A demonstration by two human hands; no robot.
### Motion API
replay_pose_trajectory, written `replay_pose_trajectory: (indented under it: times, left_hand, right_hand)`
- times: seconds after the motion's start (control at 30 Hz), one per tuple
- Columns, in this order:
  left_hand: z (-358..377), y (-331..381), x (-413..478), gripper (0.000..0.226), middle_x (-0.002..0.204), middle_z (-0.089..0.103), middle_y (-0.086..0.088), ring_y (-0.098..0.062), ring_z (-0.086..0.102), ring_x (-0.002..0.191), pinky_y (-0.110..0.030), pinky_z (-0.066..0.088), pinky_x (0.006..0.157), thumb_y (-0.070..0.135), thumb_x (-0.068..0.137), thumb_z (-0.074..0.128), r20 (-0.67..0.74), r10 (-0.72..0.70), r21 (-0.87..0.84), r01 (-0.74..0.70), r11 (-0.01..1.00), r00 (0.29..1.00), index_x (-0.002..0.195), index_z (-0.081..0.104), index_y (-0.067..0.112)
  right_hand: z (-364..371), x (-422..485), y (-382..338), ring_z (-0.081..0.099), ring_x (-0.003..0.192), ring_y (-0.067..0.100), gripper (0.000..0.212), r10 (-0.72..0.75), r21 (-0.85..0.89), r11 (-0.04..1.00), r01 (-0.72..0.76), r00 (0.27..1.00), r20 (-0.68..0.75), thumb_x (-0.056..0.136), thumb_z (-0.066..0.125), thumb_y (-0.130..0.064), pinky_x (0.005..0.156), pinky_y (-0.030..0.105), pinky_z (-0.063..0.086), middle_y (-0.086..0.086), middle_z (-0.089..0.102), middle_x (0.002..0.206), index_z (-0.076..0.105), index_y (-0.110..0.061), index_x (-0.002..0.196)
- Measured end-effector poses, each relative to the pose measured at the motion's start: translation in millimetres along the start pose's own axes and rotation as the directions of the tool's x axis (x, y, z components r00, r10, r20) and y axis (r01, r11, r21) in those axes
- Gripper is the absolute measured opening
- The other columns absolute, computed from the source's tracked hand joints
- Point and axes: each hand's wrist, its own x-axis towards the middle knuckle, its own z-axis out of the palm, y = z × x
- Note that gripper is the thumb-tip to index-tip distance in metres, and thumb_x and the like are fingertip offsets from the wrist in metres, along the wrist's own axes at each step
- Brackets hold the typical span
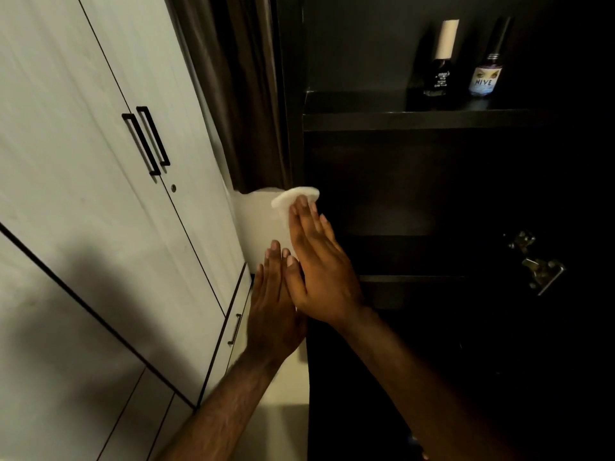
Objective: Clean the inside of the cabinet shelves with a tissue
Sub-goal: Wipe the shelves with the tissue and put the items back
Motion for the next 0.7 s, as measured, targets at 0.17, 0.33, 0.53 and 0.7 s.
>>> replay_pose_trajectory:
  times: [0.17, 0.33, 0.53, 0.7]
  left_hand:
    - [7.0, -0.9, -7.5, 0.072, 0.161, 0.018, -0.024, -0.031, 0.010, 0.153, -0.051, 0.023, 0.121, 0.031, 0.095, 0.051, 0.025, 0.039, 0.054, -0.041, 0.998, 0.999, 0.151, 0.025, -0.006]
    - [7.2, -1.3, -7.7, 0.085, 0.163, 0.015, -0.018, -0.031, 0.015, 0.152, -0.056, 0.029, 0.117, 0.017, 0.090, 0.067, 0.026, 0.067, 0.055, -0.069, 0.996, 0.997, 0.155, 0.013, 0.004]
    - [2.0, 9.3, 16.9, 0.076, 0.162, 0.017, -0.020, -0.030, 0.014, 0.152, -0.052, 0.023, 0.121, 0.021, 0.095, 0.060, 0.003, 0.026, 0.036, -0.026, 0.999, 1.000, 0.155, 0.017, 0.003]
    - [-4.3, 10.4, 35.6, 0.063, 0.157, 0.030, -0.023, -0.034, 0.023, 0.150, -0.053, 0.026, 0.119, 0.041, 0.105, 0.037, 0.052, -0.021, 0.035, 0.019, 0.999, 0.998, 0.151, 0.032, 0.000]
  right_hand:
    - [12.1, -5.7, -14.9, 0.023, 0.145, 0.011, 0.077, 0.502, 0.546, 0.626, -0.557, 0.823, 0.263, 0.101, 0.050, -0.032, 0.112, 0.023, 0.024, -0.003, 0.014, 0.164, -0.003, -0.031, 0.157]
    - [9.2, 7.4, 3.4, 0.040, 0.139, 0.019, 0.069, 0.510, 0.619, 0.367, -0.694, 0.707, 0.490, 0.097, 0.042, -0.058, 0.111, 0.032, 0.034, 0.001, 0.038, 0.154, 0.021, -0.030, 0.156]
    - [-18.9, 19.2, -10.9, 0.041, 0.134, 0.005, 0.082, 0.454, 0.750, 0.301, -0.589, 0.780, 0.430, 0.088, 0.046, -0.065, 0.109, 0.023, 0.035, 0.000, 0.035, 0.156, 0.022, -0.027, 0.156]
    - [-24.0, 17.2, -23.9, 0.019, 0.145, -0.002, 0.093, 0.387, 0.779, 0.424, -0.462, 0.870, 0.305, 0.083, 0.044, -0.073, 0.120, 0.026, 0.021, -0.009, 0.014, 0.163, 0.008, -0.030, 0.157]
